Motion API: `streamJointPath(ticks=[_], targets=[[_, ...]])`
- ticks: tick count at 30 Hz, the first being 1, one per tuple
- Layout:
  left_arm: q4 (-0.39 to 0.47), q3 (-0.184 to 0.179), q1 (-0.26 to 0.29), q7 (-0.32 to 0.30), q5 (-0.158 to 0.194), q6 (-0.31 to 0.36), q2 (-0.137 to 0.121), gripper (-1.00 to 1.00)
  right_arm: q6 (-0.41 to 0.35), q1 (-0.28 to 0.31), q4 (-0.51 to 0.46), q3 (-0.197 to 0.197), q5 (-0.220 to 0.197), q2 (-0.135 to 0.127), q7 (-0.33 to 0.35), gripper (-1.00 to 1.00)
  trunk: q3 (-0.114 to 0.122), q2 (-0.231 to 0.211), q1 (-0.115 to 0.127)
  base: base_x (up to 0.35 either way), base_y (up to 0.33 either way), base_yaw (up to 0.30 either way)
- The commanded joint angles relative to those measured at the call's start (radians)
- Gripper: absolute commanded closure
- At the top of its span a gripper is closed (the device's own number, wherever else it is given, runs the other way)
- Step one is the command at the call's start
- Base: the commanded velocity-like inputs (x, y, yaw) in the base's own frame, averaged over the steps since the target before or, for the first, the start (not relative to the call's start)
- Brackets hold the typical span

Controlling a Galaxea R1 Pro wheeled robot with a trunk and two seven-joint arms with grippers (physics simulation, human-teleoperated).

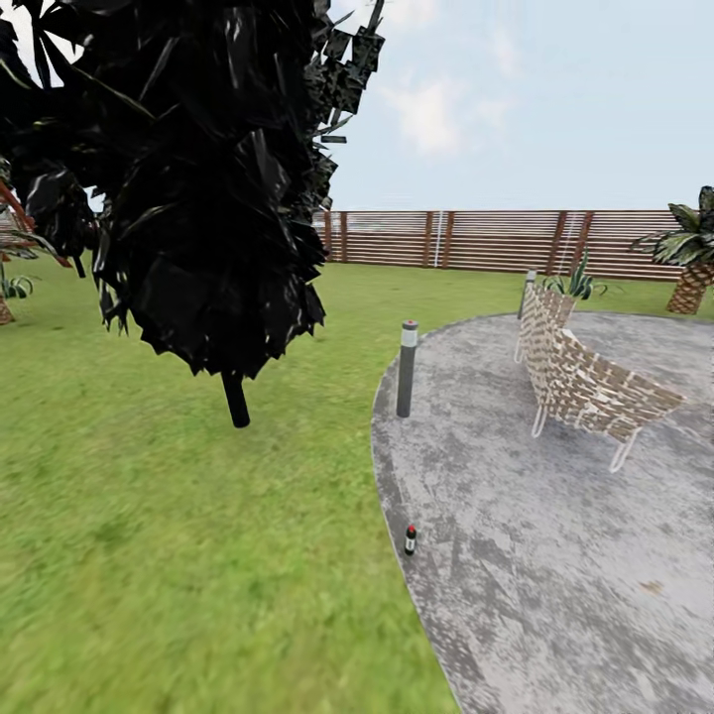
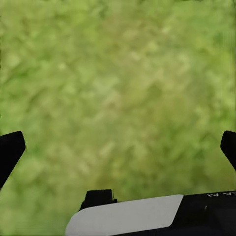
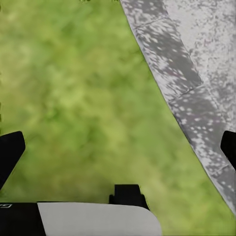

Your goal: In the garden, pick up the pesticide atomizer on the floor and spray pesticide onto both trees until each tree trunk is fully covered.

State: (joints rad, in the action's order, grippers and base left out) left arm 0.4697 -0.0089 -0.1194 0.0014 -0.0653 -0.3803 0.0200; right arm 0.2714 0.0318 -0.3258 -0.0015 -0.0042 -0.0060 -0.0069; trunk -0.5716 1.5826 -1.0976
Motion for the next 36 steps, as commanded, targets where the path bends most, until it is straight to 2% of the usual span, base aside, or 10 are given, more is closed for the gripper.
streamJointPath(ticks=[1,9,17,36], targets=[[0.001,0.001,0.0,0.0,-0.007,-0.001,0.0,-1.0,0.003,0.0,0.001,0.0,0.0,0.0,-0.001,-1.0,-0.001,0.0,0.0,0.144,0.195,-0.04],[0.001,0.003,0.0,0.0,-0.007,-0.001,0.0,-1.0,0.003,0.0,0.001,0.0,0.0,0.001,-0.001,-1.0,-0.001,0.0,0.0,0.183,0.253,-0.041],[0.001,0.003,0.0,0.0,-0.007,0.0,0.0,-1.0,0.003,0.0,0.001,0.0,0.0,0.001,-0.001,-1.0,-0.001,0.0,0.0,0.104,0.342,-0.279],[-0.002,0.004,0.0,-0.001,-0.009,-0.002,-0.001,-1.0,0.003,0.0,0.001,0.0,0.0,0.001,-0.001,-1.0,-0.001,0.0,0.0,0.015,0.35,-0.299]])
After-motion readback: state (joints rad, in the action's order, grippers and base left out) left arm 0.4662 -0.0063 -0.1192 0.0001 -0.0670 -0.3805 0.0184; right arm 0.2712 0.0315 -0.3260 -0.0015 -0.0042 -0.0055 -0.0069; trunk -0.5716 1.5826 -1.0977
